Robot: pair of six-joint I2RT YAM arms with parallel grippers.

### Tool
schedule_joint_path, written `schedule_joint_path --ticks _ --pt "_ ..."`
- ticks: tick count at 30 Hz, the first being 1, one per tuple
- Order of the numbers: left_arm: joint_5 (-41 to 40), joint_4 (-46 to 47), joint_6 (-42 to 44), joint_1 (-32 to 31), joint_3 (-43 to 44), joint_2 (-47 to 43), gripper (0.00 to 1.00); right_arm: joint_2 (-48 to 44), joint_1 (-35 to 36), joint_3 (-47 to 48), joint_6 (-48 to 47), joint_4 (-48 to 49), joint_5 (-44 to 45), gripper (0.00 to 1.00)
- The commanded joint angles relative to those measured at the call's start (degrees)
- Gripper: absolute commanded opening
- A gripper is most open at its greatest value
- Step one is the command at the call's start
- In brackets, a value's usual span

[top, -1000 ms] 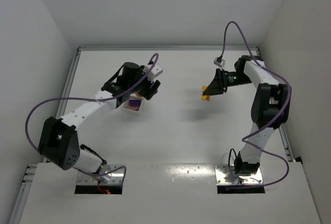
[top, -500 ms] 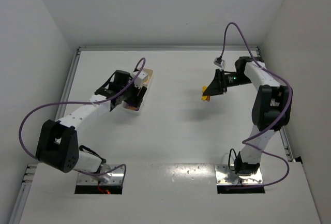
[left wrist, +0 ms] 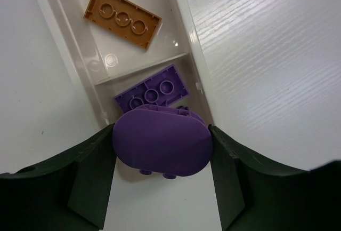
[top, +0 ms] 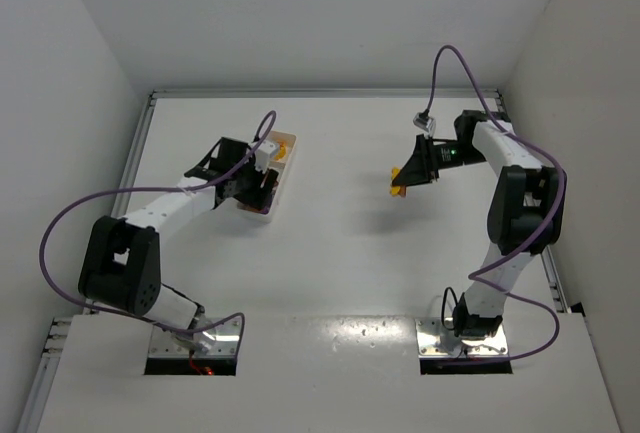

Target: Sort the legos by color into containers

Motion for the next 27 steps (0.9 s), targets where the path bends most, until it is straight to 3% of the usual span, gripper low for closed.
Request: schedule_joint_path --ticks 1,3,12,13,17,20,21,23,24,27 --pt "1.1 0.3 -0.3 0.8 1.0 0.2 0.63 -2.5 0.2 0.1 0.6 1.1 -1.0 0.00" --pt "1.1 0.3 -0.3 0.8 1.0 0.2 0.70 -2.5 0.7 0.1 0.6 1.1 -1.0 0.00" --pt "1.1 0.3 -0.3 0.8 1.0 1.3 0.80 -2.5 0.7 0.1 1.1 1.7 -0.5 0.00" --pt "1.1 0.3 -0.3 1.3 1.0 1.3 0.86 -2.5 0.7 0.1 1.1 1.7 -0.5 0.00" --pt "5.4 -0.2 -0.3 2.5 2.2 -0.2 0.84 -2.5 1.2 0.1 1.1 1.7 -1.0 0.00" --pt "23.2 -1.3 0.9 4.4 3.5 -4.3 0.76 -2.5 1.2 -0.5 1.1 2.3 -2.6 0.00" --pt "33.9 -1.3 1.4 4.9 3.5 -5.1 0.76 -2.5 2.0 -0.5 0.5 2.3 -3.7 0.00" --pt "45.6 -1.8 2.0 4.9 5.7 -5.1 0.76 -2.5 2.8 0.1 -1.4 1.5 -5.0 0.00" --pt "56.2 -2.3 2.0 4.9 6.3 -4.2 0.76 -2.5 3.7 0.1 -3.0 0.4 -6.8 0.00" --pt "68.3 -2.9 -0.9 1.7 9.0 1.2 0.76 1.4 5.5 3.9 -15.2 -10.4 -10.2 0.01"
